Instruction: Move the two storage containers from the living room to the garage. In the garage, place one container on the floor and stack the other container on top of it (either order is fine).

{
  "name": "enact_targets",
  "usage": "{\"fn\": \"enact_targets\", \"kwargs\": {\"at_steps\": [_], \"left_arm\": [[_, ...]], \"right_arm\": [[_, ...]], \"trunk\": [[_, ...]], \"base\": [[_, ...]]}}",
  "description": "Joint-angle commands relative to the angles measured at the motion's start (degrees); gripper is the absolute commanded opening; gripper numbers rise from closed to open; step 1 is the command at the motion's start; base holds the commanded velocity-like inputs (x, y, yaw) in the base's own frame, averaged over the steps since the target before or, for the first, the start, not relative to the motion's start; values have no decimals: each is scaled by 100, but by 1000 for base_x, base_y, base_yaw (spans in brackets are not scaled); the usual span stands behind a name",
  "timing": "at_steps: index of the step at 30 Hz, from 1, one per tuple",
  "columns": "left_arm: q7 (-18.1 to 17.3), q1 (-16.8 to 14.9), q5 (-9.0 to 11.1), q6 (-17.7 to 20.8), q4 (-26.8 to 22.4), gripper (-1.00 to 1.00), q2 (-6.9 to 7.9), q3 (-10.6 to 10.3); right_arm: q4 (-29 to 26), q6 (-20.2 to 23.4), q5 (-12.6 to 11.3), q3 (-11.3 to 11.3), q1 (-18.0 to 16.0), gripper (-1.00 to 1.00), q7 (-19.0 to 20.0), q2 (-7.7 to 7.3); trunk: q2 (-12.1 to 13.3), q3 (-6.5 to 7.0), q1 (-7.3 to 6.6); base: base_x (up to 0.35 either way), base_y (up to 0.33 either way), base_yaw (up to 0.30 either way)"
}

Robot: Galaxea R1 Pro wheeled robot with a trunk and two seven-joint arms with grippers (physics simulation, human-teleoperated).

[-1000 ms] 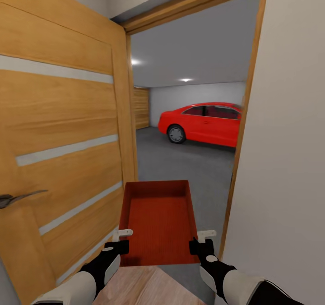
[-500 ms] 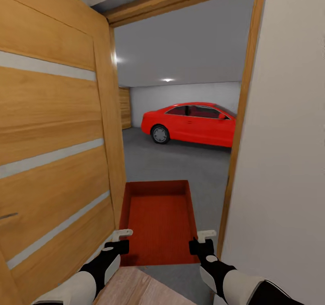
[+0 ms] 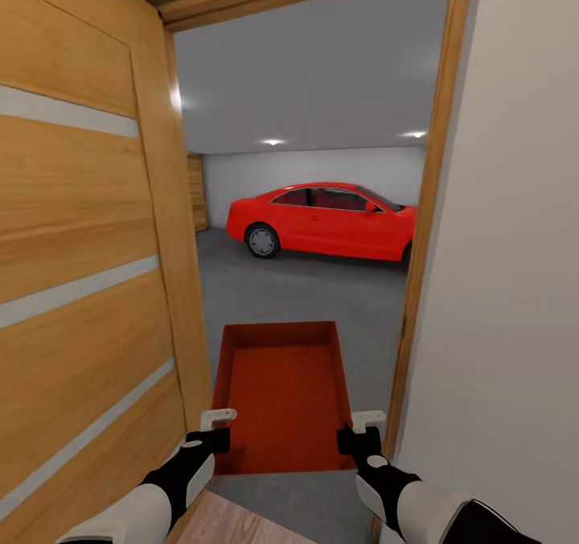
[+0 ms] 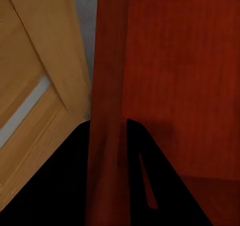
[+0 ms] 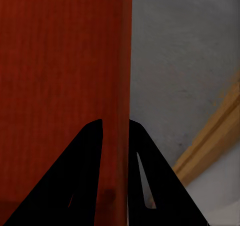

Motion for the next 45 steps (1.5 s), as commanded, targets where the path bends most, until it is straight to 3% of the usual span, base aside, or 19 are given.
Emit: {"fn": "enact_targets", "kwargs": {"at_steps": [1, 7, 22, 36, 45], "left_arm": [[28, -6, 103, -27, -42, -100, 205, 200], [28, -6, 103, -26, -44, -100, 205, 200], [27, -6, 103, -28, -37, -100, 205, 200], [28, -6, 103, -28, -37, -100, 205, 200], [28, -6, 103, -28, -31, -100, 205, 200]], "right_arm": [[10, -5, -20, -519, -2, -100, -11, -35], [9, -5, -20, -519, -2, -100, -11, -35], [9, -5, -20, -519, -2, -100, -11, -35], [9, -5, -20, -519, -2, -100, -11, -35], [9, -5, -20, -519, -2, -100, -11, -37]], "trunk": [[-7, -9, 3], [-7, -9, 3], [-7, -9, 3], [-7, -9, 3], [-7, -9, 3]], "base": [[200, 186, -6], [200, 186, -69], [200, 186, -270], [200, 186, -33], [200, 185, -278]]}}
